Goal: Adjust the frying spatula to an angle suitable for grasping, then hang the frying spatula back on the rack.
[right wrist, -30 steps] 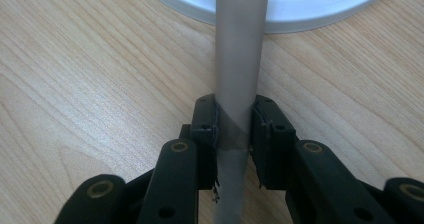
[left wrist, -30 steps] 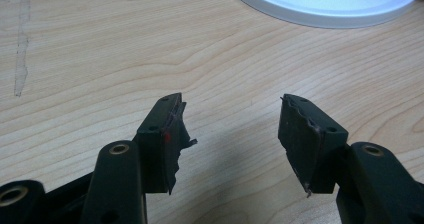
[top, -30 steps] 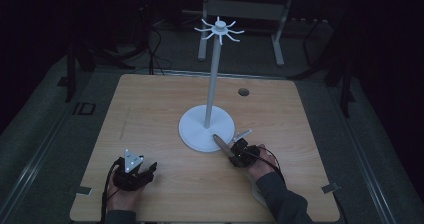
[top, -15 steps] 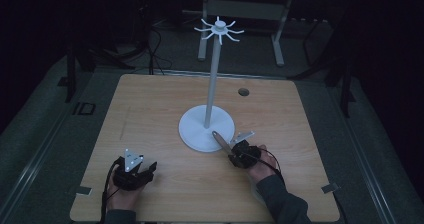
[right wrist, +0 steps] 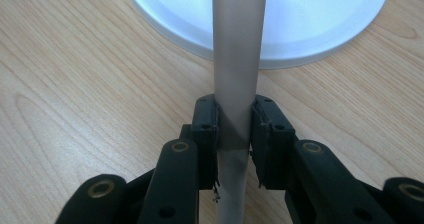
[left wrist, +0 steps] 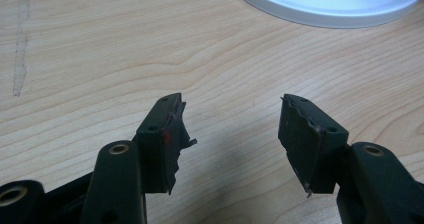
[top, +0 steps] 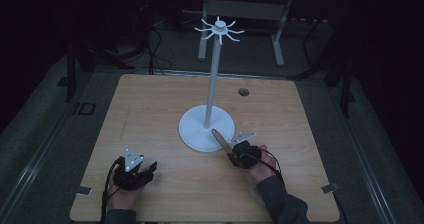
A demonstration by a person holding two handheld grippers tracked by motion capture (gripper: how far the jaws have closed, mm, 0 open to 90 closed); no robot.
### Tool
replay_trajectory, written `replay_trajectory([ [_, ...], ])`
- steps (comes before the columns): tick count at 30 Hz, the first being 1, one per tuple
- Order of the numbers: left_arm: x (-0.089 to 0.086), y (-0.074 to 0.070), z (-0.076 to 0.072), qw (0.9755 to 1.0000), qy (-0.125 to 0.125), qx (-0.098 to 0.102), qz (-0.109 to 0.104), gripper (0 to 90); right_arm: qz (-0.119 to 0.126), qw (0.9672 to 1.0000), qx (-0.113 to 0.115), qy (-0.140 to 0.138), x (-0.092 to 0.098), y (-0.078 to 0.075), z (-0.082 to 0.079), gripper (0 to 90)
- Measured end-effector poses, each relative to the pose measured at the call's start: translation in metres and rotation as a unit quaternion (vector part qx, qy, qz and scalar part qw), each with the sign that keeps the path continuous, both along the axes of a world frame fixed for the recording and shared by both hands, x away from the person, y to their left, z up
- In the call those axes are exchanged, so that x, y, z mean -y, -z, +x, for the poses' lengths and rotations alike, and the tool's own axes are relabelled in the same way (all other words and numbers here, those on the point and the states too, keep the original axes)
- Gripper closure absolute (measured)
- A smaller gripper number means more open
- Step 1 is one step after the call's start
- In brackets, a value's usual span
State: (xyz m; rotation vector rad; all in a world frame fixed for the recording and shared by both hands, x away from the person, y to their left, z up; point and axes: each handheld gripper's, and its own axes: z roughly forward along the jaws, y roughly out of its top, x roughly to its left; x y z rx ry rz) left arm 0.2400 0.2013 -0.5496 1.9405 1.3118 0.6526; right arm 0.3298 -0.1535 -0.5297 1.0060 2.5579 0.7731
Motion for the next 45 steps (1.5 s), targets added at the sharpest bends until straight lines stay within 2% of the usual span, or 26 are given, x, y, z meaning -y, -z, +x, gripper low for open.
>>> replay_trajectory([
  [9, 0.001, 0.0, 0.0, 1.0, 0.001, 0.001, 0.0, 43.6, 0.013, 0.9998, 0.016, 0.0, 0.003, -0.005, -0.004, 74.0],
  [14, 0.001, 0.0, 0.0, 1.0, 0.001, 0.002, 0.0, 43.5, 0.026, 0.999, 0.036, 0.005, 0.008, -0.016, -0.007, 74.0],
  [26, 0.0, -0.001, -0.001, 1.0, -0.002, 0.006, -0.002, 43.5, 0.049, 0.9973, 0.053, 0.01, 0.012, -0.031, -0.008, 74.0],
  [45, -0.001, -0.002, -0.002, 0.9999, -0.006, 0.012, -0.007, 43.5, 0.083, 0.9917, 0.097, 0.017, 0.008, -0.052, -0.01, 74.1],
])
